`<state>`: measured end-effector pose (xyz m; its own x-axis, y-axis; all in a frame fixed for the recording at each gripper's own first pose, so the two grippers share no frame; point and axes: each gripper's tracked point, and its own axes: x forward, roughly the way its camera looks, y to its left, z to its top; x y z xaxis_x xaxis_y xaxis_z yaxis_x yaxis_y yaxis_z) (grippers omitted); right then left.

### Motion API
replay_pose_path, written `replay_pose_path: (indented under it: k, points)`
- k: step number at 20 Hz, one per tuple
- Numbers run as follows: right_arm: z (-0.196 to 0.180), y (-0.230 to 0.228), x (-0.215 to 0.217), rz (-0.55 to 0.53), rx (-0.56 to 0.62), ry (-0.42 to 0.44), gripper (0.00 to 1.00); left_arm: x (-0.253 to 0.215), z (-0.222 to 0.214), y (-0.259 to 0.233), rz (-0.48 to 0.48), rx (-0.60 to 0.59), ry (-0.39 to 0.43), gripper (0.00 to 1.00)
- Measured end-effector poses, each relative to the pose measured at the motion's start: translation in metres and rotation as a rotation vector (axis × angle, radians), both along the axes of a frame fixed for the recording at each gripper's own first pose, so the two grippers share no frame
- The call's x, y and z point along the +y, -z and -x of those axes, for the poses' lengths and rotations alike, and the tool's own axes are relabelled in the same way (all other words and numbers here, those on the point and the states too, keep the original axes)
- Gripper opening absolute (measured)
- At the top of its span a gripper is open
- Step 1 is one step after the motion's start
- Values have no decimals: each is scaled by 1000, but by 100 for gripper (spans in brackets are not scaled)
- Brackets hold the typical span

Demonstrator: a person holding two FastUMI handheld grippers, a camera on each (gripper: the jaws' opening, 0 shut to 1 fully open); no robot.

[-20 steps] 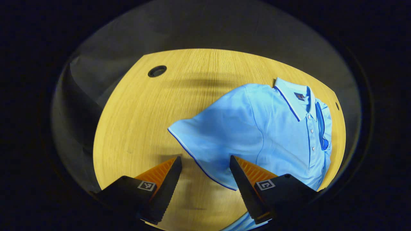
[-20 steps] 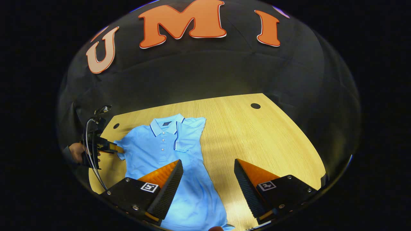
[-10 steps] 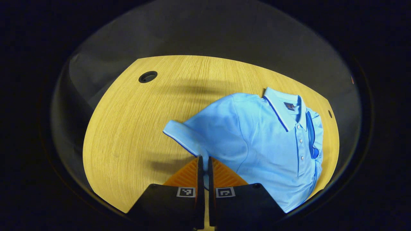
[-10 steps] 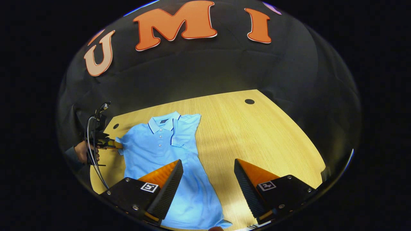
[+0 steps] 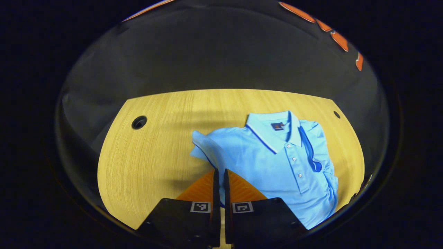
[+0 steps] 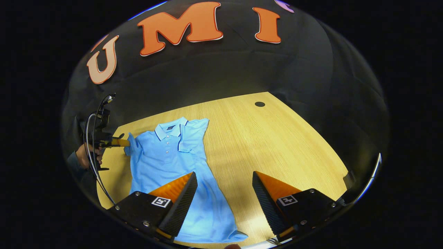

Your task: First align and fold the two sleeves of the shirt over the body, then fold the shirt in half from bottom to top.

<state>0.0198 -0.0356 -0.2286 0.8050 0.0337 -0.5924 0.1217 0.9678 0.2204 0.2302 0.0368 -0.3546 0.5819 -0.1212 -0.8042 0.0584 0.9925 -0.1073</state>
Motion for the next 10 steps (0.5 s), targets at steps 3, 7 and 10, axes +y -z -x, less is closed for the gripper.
replay_pose_path:
  k: [3, 7, 10]
  points:
    - [6, 3, 3, -3, 6, 12, 96, -26, -7, -3, 8, -7, 78, 9]
    - [11, 4, 4, 6, 11, 35, 97, -59, -10, -3, 43, 1, 172, 9]
    - [16, 4, 11, -3, 12, 22, 96, -85, -9, -2, 68, 13, 234, 9]
